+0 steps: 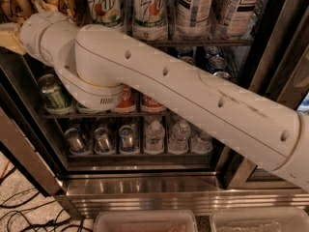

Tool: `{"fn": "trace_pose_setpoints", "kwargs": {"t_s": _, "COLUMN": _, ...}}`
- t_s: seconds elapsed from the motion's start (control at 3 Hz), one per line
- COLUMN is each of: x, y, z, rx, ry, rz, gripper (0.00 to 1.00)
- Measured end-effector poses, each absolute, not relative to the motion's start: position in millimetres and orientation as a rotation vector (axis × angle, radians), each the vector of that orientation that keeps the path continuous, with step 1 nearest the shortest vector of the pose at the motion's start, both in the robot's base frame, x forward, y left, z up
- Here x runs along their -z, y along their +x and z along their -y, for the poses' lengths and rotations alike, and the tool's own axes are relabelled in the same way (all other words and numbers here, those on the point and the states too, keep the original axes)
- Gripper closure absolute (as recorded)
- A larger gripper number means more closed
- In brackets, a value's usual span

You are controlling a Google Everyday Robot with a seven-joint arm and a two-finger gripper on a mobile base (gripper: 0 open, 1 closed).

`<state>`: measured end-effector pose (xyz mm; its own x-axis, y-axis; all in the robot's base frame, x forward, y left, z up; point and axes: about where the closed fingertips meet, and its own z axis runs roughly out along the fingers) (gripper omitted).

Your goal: Pick orange can from top shelf of fridge

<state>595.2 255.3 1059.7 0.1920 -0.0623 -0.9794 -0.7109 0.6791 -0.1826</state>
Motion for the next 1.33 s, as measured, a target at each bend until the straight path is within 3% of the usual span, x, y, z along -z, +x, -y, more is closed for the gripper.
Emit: {"fn": "trace_pose_setpoints", "kwargs": {"t_s": 1.33, "x": -1058.6, "y": 597.7, "z": -265.8, "rx": -0.554, "ry": -0.768, "rz": -1.311, "gripper": 0.10}}
